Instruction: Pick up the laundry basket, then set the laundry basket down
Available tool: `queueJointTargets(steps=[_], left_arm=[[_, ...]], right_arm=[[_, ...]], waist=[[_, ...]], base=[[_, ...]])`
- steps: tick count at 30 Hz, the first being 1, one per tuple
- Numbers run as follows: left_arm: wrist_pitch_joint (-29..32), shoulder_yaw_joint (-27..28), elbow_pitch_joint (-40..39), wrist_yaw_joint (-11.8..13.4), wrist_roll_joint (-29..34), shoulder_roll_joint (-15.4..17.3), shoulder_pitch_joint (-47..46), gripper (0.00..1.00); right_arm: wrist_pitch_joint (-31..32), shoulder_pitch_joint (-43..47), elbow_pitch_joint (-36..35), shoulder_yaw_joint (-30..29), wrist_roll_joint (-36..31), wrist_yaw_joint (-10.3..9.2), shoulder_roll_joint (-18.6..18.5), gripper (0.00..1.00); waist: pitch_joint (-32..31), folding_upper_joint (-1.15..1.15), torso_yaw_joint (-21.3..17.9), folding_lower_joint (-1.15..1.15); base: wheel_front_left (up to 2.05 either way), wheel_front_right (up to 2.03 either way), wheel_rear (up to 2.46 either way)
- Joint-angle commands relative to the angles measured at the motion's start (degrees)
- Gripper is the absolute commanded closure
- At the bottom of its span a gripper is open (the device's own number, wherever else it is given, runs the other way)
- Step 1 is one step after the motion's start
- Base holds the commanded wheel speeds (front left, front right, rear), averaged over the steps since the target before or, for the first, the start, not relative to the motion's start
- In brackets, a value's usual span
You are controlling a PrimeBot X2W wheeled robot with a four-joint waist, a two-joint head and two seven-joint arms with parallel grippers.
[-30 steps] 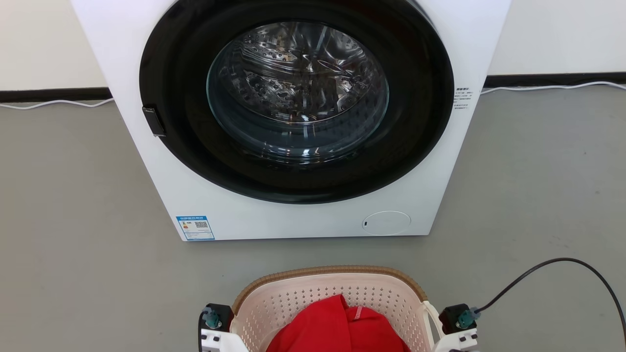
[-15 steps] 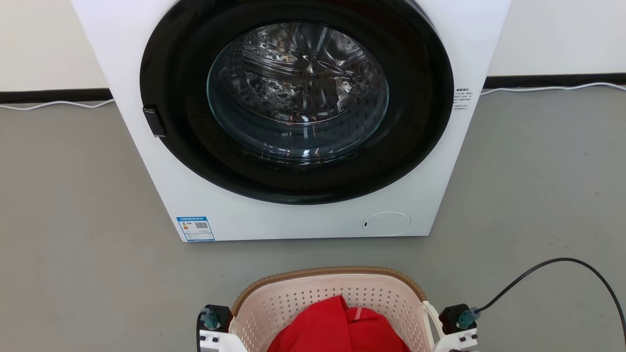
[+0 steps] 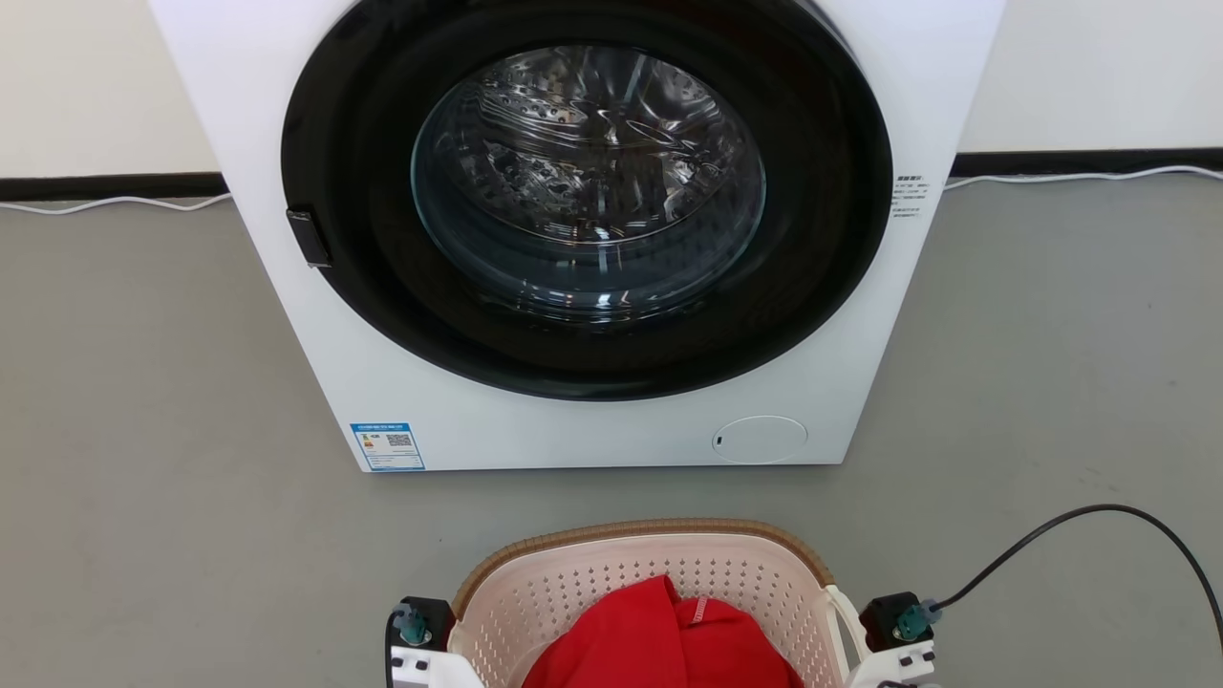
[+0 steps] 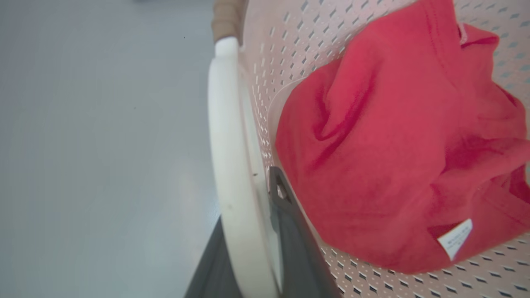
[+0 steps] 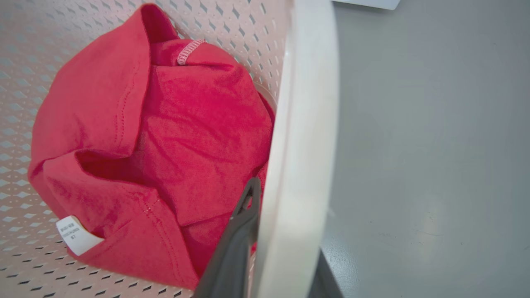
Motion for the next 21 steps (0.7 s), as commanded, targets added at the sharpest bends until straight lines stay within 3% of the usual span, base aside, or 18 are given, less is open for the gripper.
queueJointTargets(steps=[1,15,21], left_arm=[[-0.15,0.17,-0.54,-0.49,0.25,0.39,-2.28,1.0],[-0.82,-1.33,0.37,0.0,-1.05,0.39,-3.16,1.0],[-2.0,-1.27,0.97,0.47,-1.35,0.5,-5.82,1.0]], right_arm=[[-2.06,-1.83,-1.88,0.78,0.04,0.95,1.06,1.0],[-2.19,-1.94,-2.2,1.28,0.71,0.95,1.06,1.0],[-3.6,-3.4,-3.02,1.27,0.94,0.95,1.06,1.0]], waist=[[-0.07,0.0,0.17,0.0],[0.78,0.0,0.47,0.0],[5.0,0.0,0.37,0.0]], base=[[0.0,0.0,0.0],[0.0,0.0,0.0],[0.0,0.0,0.0]])
